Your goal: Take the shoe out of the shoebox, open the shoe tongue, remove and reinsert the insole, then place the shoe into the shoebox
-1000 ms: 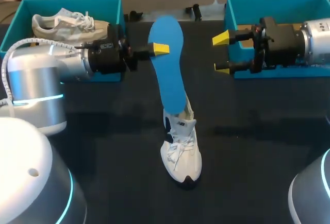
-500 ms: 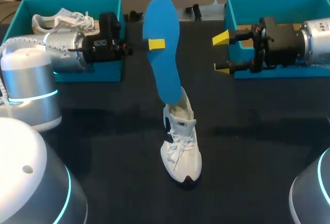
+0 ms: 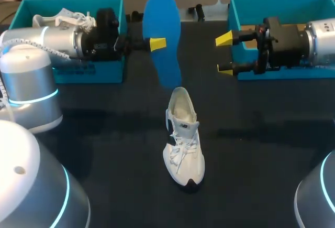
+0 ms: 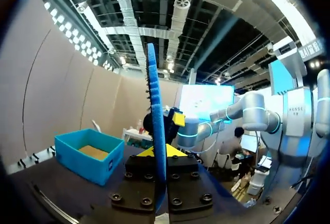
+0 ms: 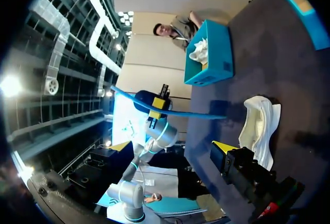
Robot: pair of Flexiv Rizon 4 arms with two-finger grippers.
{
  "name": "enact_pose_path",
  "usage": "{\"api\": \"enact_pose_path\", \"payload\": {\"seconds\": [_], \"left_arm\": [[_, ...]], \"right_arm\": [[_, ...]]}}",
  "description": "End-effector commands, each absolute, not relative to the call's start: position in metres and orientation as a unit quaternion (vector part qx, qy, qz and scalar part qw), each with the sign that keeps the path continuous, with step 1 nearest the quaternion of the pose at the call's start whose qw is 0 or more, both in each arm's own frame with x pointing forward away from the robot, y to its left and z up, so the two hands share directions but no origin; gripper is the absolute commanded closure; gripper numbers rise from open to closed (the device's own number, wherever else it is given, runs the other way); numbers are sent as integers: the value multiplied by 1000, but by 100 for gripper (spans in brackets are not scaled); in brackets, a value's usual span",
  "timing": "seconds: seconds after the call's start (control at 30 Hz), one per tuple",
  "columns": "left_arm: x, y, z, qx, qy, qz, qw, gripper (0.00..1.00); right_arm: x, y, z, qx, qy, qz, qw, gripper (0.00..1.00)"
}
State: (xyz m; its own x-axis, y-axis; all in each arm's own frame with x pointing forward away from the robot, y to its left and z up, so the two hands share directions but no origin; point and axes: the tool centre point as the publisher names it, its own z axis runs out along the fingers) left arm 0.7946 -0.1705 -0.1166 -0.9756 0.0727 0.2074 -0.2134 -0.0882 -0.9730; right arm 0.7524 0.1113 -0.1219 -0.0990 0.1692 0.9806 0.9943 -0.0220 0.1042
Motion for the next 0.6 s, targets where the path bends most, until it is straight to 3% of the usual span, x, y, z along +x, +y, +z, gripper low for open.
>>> {"api": "enact_pose_path", "payload": {"seconds": [0.03, 0.6], "left_arm": [[792, -168, -113, -190, -633, 722, -205, 100], [792, -168, -110, -199, -626, 722, -217, 100]], "right_arm": [[753, 113, -122, -523, -557, -489, 421, 0], [753, 113, -122, -523, -557, -489, 421, 0]]}}
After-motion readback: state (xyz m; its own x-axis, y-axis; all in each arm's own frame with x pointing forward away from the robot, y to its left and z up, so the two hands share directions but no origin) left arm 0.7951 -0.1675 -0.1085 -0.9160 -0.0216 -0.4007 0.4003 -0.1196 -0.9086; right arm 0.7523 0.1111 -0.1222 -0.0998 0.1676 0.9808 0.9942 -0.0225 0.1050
